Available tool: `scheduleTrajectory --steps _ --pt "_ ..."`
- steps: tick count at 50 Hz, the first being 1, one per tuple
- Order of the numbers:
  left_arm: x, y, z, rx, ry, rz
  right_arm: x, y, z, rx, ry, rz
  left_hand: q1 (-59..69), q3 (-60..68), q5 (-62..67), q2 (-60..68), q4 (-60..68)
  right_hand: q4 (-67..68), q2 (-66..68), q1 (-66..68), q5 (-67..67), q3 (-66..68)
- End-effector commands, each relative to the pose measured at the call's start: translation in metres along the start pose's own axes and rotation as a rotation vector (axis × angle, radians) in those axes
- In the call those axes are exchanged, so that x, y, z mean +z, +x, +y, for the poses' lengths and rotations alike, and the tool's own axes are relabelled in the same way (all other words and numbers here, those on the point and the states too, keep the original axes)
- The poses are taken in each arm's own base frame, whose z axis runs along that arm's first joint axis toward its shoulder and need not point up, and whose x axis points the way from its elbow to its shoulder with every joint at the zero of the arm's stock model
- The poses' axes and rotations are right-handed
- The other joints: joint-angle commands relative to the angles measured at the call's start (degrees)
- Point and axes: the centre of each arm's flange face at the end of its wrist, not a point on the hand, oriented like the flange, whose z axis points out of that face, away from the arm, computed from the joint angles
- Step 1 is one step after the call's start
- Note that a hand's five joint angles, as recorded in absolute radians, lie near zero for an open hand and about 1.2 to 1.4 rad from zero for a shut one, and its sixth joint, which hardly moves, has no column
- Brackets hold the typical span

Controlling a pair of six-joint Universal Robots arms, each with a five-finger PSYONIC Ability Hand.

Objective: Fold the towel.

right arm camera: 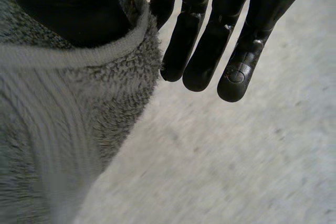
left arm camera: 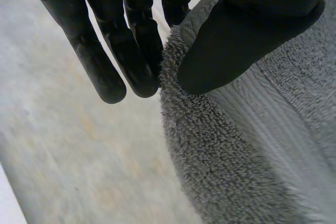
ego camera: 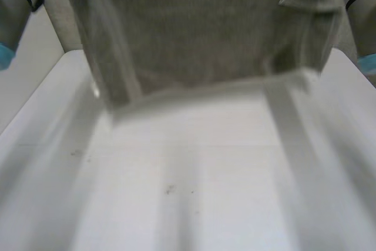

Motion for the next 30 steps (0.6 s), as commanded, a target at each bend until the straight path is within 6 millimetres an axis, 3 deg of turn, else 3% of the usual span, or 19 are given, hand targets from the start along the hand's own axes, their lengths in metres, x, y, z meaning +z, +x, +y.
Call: scheduleTrajectory --steps 1,2,3,4,5,6,7,8,9,10,12,13,14,15,17,23,27,30 --pt "-0.027 -0.003 0.023 -0.096 -0.142 -0.028 -0.034 -0.020 0.009 0.061 -0.141 -0.217 13.15 10.27 11.19 10.23 10.25 10.24 10.45 0.28 10.69 10.39" --pt "-0.027 -0.003 0.023 -0.096 -0.143 -0.028 -0.035 -0.020 0.010 0.061 -0.141 -0.218 13.15 10.27 11.19 10.23 10.25 10.24 10.45 0.28 10.69 10.39" --pt "-0.038 0.001 0.037 -0.102 -0.205 -0.018 -0.053 -0.035 0.021 0.092 -0.240 -0.330 13.15 10.27 11.19 10.23 10.25 10.24 10.45 0.28 10.69 10.39" --pt "-0.038 0.001 0.037 -0.102 -0.206 -0.017 -0.068 -0.045 0.028 0.118 -0.316 -0.410 13.15 10.27 11.19 10.23 10.25 10.24 10.45 0.28 10.69 10.39" --pt "-0.051 0.005 0.050 -0.108 -0.268 -0.005 -0.068 -0.046 0.029 0.119 -0.317 -0.411 13.15 10.27 11.19 10.23 10.25 10.24 10.45 0.28 10.69 10.39" --pt "-0.065 0.010 0.066 -0.113 -0.334 0.006 -0.081 -0.054 0.034 0.144 -0.379 -0.472 13.15 10.27 11.19 10.23 10.25 10.24 10.45 0.28 10.69 10.39" --pt "-0.065 0.010 0.066 -0.113 -0.335 0.007 -0.096 -0.063 0.044 0.168 -0.459 -0.532 13.15 10.27 11.19 10.23 10.25 10.24 10.45 0.28 10.69 10.39" --pt "-0.079 0.015 0.082 -0.122 -0.402 0.016 -0.096 -0.063 0.044 0.168 -0.460 -0.533 13.15 10.27 11.19 10.23 10.25 10.24 10.45 0.28 10.69 10.39" --pt "-0.095 0.019 0.098 -0.129 -0.471 0.028 -0.110 -0.071 0.053 0.181 -0.526 -0.581 13.15 10.27 11.19 10.23 10.25 10.24 10.45 0.28 10.69 10.39" --pt "-0.095 0.020 0.098 -0.129 -0.472 0.028 -0.110 -0.071 0.054 0.181 -0.527 -0.582 13.15 10.27 11.19 10.23 10.25 10.24 10.45 0.28 10.69 10.39" --pt "-0.124 0.030 0.125 -0.148 -0.593 0.057 -0.137 -0.087 0.074 0.198 -0.640 -0.659 13.15 10.27 11.19 10.23 10.25 10.24 10.45 0.28 10.69 10.39" --pt "-0.124 0.030 0.125 -0.148 -0.594 0.057 -0.137 -0.087 0.074 0.198 -0.640 -0.659 13.15 10.27 11.19 10.23 10.25 10.24 10.45 0.28 10.69 10.39" --pt "-0.136 0.034 0.137 -0.155 -0.645 0.071 -0.149 -0.095 0.085 0.204 -0.688 -0.687 13.15 10.27 11.19 10.23 10.25 10.24 10.45 0.28 10.69 10.39" --pt "-0.137 0.034 0.137 -0.155 -0.645 0.071 -0.161 -0.104 0.096 0.220 -0.728 -0.711 13.15 10.27 11.19 10.23 10.25 10.24 10.45 0.28 10.69 10.39" --pt "-0.154 0.041 0.155 -0.164 -0.709 0.090 -0.171 -0.112 0.106 0.241 -0.764 -0.726 13.15 10.27 11.19 10.23 10.25 10.24 10.45 0.28 10.69 10.39" --pt "-0.167 0.038 0.170 -0.110 -0.744 0.098 -0.194 -0.132 0.133 0.311 -0.836 -0.715 13.15 10.27 11.19 10.23 10.25 10.24 10.45 0.28 10.69 10.39" --pt "-0.167 0.029 0.169 -0.097 -0.742 0.075 -0.199 -0.130 0.142 0.381 -0.874 -0.663 13.15 10.27 11.19 10.23 10.25 10.24 10.45 0.28 10.69 10.39" --pt "-0.163 0.017 0.162 -0.089 -0.721 0.041 -0.200 -0.121 0.152 0.452 -0.904 -0.578 13.15 10.27 11.19 10.23 10.25 0.55 0.75 -9.41 0.99 0.69"
